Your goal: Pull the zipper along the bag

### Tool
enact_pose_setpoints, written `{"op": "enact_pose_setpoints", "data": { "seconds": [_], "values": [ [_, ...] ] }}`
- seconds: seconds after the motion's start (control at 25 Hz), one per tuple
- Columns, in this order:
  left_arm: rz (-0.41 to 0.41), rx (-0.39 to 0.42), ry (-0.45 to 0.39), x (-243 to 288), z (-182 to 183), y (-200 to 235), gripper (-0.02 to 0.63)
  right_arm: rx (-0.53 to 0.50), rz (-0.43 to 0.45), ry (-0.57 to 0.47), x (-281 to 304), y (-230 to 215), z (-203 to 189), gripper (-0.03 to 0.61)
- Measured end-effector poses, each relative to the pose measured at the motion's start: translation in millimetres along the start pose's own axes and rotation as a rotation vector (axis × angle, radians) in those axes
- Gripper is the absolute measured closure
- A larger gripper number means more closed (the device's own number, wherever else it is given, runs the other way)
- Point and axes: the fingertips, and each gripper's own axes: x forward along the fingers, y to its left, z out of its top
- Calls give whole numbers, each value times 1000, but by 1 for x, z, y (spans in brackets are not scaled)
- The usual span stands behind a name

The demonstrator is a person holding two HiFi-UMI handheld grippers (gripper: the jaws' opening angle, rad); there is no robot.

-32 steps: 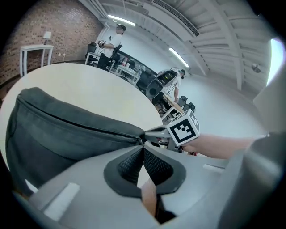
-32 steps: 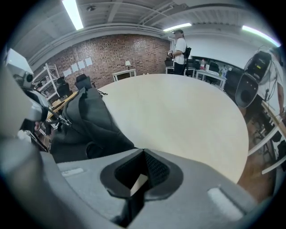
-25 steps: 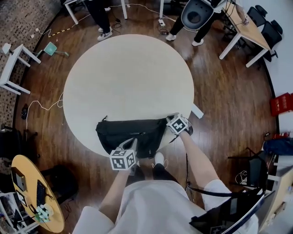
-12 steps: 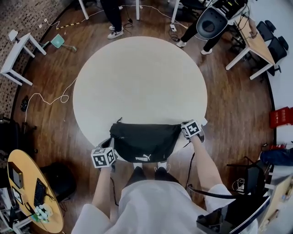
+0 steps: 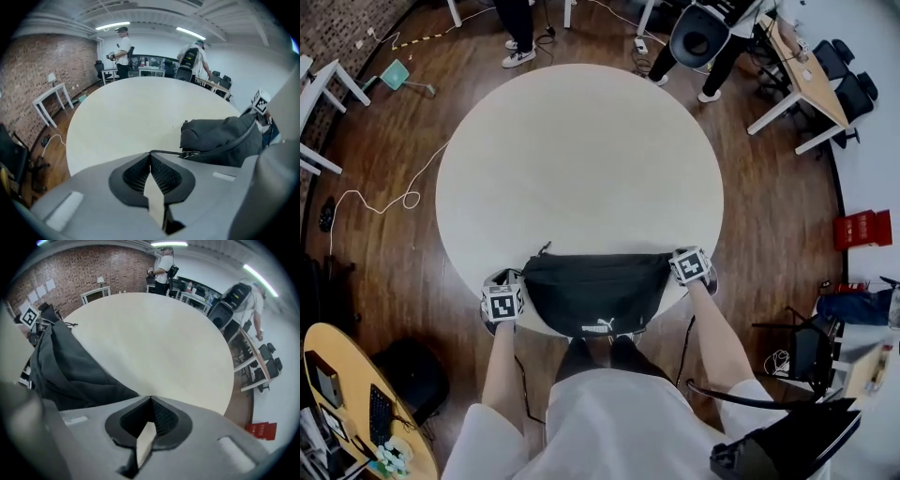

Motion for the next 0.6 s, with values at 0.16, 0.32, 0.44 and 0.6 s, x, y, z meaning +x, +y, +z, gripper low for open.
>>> {"op": "enact_pose_setpoints", "data": {
  "seconds": [0.16, 0.32, 0.44, 0.6],
  "values": [
    [36, 38, -8, 17, 11, 0, 594, 63, 56, 20, 2, 10, 3, 591],
    [-41, 18, -43, 19, -4, -19, 591, -15, -22, 92, 5, 1, -23, 591],
    [-74, 87, -57, -5, -6, -33, 587, -89, -68, -43, -4, -3, -4, 591],
    [-87, 65, -145, -30, 19, -28, 515, 125, -98, -278, -37, -11, 27, 577]
  ]
}}
